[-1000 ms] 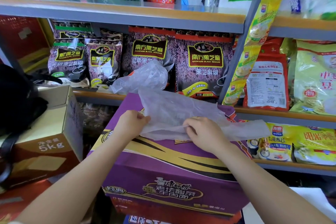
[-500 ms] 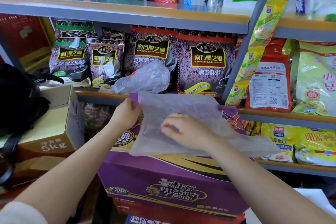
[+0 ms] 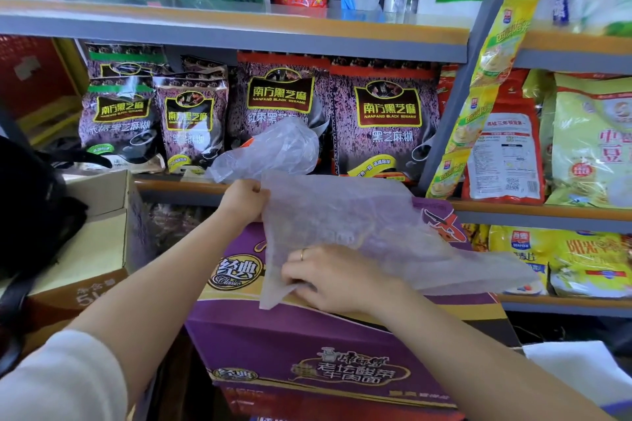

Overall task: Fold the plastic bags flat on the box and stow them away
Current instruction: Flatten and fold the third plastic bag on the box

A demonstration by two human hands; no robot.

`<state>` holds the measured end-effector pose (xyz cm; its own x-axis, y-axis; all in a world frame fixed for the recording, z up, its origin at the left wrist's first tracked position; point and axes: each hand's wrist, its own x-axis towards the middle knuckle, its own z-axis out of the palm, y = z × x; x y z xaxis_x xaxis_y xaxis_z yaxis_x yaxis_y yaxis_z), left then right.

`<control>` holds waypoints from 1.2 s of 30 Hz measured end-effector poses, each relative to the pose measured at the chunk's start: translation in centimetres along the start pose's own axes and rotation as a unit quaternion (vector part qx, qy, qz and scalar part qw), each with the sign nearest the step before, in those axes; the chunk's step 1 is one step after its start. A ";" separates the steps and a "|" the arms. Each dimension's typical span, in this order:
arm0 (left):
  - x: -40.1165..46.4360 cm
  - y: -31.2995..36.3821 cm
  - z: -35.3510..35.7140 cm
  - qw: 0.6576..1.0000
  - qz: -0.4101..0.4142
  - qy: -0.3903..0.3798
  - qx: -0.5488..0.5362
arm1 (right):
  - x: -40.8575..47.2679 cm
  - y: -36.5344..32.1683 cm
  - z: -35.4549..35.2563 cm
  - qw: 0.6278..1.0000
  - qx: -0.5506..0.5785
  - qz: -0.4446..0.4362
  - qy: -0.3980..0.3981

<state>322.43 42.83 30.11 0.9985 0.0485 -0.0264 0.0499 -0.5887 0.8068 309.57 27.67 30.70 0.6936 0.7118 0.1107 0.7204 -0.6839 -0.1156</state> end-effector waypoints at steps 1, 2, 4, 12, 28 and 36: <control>0.2 -0.1 -0.1 1.000 0.008 0.012 0.011 | 0.1 -0.1 0.1 1.000 0.006 -0.007 0.010; 0.3 -0.1 -0.2 1.000 0.008 0.019 0.019 | 0.2 -0.1 0.2 1.000 0.014 -0.010 0.019; 0.4 -0.2 -0.4 0.999 0.014 0.020 0.032 | 0.5 -0.3 0.3 0.999 0.034 -0.004 0.030; -1.7 -1.1 -0.7 0.943 0.138 0.094 0.288 | 1.3 0.0 -0.5 0.981 0.132 0.136 0.047; -7.7 -3.0 2.4 0.866 0.237 -0.164 0.408 | -5.7 7.5 2.2 0.943 -0.011 0.323 -0.084; -7.9 -3.1 2.0 0.863 0.252 -0.169 0.404 | -9.8 10.5 1.3 0.902 -0.014 0.425 -0.072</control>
<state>314.45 42.63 26.62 0.8415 -0.5352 -0.0743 -0.5284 -0.8438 0.0940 310.32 13.70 27.07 0.9889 -0.0603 -0.1355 -0.0708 -0.9947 -0.0741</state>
